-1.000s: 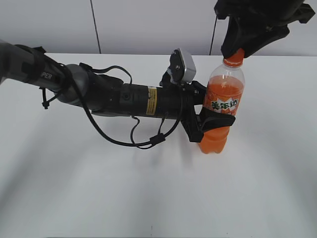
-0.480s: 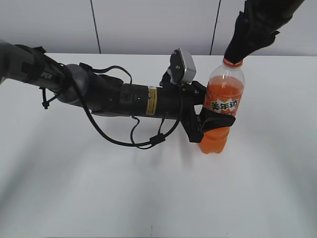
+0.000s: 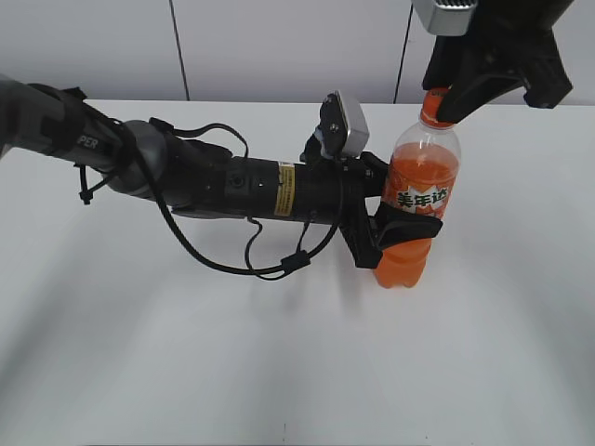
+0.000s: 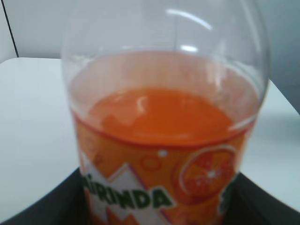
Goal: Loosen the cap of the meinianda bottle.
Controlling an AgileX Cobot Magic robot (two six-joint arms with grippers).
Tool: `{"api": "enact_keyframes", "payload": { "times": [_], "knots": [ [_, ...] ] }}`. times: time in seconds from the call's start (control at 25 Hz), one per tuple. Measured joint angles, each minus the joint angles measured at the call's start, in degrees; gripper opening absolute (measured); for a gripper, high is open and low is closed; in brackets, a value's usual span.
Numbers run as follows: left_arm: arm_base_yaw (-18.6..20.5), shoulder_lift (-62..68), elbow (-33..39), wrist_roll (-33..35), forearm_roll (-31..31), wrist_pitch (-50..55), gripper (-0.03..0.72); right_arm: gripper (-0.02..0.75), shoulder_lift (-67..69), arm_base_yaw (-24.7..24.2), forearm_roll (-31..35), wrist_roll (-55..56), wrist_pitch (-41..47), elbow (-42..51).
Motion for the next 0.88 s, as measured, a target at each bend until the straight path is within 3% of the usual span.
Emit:
{"api": "enact_keyframes", "payload": {
  "times": [0.36, 0.64, 0.88],
  "knots": [
    [0.0, 0.0, 0.0, 0.1, 0.0, 0.0, 0.426, 0.28, 0.0, 0.0, 0.0, -3.1, 0.0, 0.0],
    [0.0, 0.0, 0.0, -0.1, -0.1, 0.1, 0.426, 0.479, 0.1, 0.0, 1.2, 2.8, 0.0, 0.1],
    [0.0, 0.0, 0.0, -0.1, -0.2, 0.1, 0.426, 0.517, -0.9, 0.0, 2.4, 3.9, 0.1, 0.1]
  ]
}}
